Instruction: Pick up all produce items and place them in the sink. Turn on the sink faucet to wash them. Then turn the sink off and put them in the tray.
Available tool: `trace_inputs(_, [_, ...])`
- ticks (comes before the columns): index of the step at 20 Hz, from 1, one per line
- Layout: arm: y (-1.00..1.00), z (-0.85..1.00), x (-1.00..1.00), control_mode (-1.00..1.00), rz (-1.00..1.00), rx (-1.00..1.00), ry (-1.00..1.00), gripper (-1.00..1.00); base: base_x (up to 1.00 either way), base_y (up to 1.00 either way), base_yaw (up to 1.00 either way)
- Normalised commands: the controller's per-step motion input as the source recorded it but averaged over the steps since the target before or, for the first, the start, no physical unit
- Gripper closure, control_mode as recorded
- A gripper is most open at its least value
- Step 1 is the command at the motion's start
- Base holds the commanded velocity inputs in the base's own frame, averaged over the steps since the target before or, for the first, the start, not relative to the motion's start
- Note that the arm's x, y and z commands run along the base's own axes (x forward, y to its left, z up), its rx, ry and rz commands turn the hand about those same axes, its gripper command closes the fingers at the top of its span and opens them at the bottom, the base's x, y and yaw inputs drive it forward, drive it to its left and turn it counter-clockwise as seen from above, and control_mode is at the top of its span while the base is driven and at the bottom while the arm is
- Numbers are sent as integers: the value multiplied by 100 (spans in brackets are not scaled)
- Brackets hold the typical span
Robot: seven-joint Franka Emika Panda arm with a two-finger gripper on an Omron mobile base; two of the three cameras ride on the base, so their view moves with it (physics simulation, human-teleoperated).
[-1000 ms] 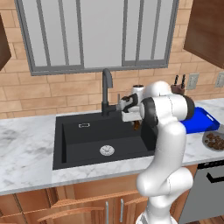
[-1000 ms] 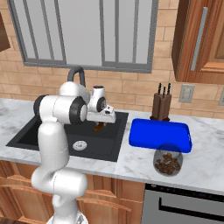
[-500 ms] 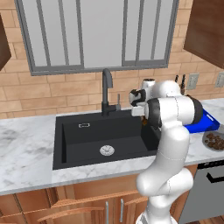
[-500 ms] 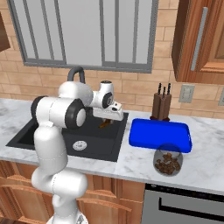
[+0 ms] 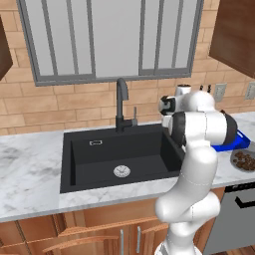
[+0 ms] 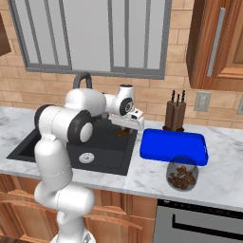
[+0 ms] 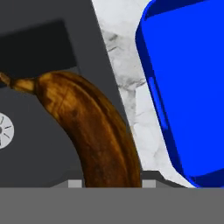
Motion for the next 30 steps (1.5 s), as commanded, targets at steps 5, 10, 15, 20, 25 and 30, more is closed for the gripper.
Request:
trace_inputs(5, [-56, 7, -20, -100, -16, -4, 0, 100, 0, 0, 0])
trace_inputs(10, [-53, 6, -16, -100, -18, -2, 0, 100, 0, 0, 0])
trace_inputs(15, [-47, 1, -6, -100, -18, 0, 0, 100, 0, 0, 0])
trace_inputs(20, [-43, 0, 0, -100, -17, 0, 0, 100, 0, 0, 0])
trace_inputs(25, [-38, -2, 1, -100, -10, 0, 0, 100, 0, 0, 0])
trace_inputs(30, [-24, -10, 2, -100, -4, 0, 0, 100, 0, 0, 0])
